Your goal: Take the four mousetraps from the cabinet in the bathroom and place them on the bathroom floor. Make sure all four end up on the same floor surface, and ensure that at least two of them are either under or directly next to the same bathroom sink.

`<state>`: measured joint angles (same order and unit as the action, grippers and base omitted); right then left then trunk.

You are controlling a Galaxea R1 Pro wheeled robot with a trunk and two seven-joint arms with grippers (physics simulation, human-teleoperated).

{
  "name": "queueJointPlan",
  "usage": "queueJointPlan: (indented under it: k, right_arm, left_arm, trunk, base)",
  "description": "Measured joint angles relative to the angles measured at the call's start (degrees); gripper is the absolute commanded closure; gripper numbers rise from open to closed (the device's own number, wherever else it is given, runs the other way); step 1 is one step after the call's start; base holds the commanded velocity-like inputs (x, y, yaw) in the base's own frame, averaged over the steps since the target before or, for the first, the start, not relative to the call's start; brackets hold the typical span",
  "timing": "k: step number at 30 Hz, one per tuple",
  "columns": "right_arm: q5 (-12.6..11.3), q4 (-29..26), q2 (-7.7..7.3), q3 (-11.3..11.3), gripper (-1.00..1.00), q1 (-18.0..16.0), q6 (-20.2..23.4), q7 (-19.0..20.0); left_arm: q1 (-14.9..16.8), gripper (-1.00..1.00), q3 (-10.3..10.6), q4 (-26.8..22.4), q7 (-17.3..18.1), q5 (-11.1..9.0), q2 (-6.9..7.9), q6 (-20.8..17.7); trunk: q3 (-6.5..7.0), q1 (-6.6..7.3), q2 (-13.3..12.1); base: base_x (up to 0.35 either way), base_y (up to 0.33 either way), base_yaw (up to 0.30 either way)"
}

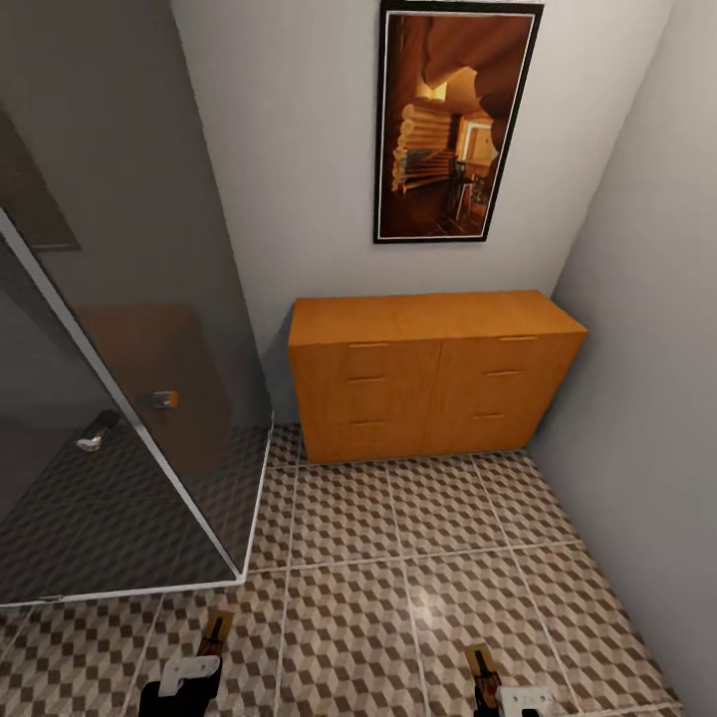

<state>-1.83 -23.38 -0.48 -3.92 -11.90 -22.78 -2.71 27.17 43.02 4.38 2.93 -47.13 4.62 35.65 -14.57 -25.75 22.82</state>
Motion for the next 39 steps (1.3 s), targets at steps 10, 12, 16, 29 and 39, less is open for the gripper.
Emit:
queueJointPlan:
  k: [10, 12, 16, 29, 39]
  right_arm:
    - [0.00, -0.01, 0.00, 0.00, 1.00, 0.02, 0.00, 0.00]
    - [0.00, 0.02, 0.00, 0.00, 1.00, 0.02, 0.00, 0.00]
    - [0.00, -0.01, 0.00, 0.00, 1.00, 0.04, 0.00, 0.00]
    - [0.00, 0.05, 0.00, 0.00, 1.00, 0.02, 0.00, -0.01]
    - [0.00, 0.05, 0.06, -0.02, 1.00, 0.02, 0.00, 0.00]
  left_arm:
    - [0.00, 1.00, -0.01, 0.00, 0.00, 0.00, 0.00, 0.00]
    - [0.00, 1.00, 0.00, 0.00, 0.00, 0.00, 0.00, 0.00]
    - [0.00, 1.00, -0.01, 0.00, 0.00, 0.00, 0.00, 0.00]
    - [0.00, 1.00, 0.01, 0.00, 0.00, 0.00, 0.00, 0.00]
    - [0.00, 1.00, -0.01, 0.00, 0.00, 0.00, 0.00, 0.00]
  trunk:
    - [0.58, 0.00, 0.00]
    - [0.70, 0.00, 0.00]
    - [0.93, 0.00, 0.00]
    - [1.69, 0.00, 0.00]
    - [2.27, 0.00, 0.00]
  base:
    - [0.000, 0.000, 0.244]
    - [0.000, 0.000, 0.244]
    - [0.000, 0.000, 0.244]
    - [0.000, 0.000, 0.244]
    - [0.000, 0.000, 0.244]
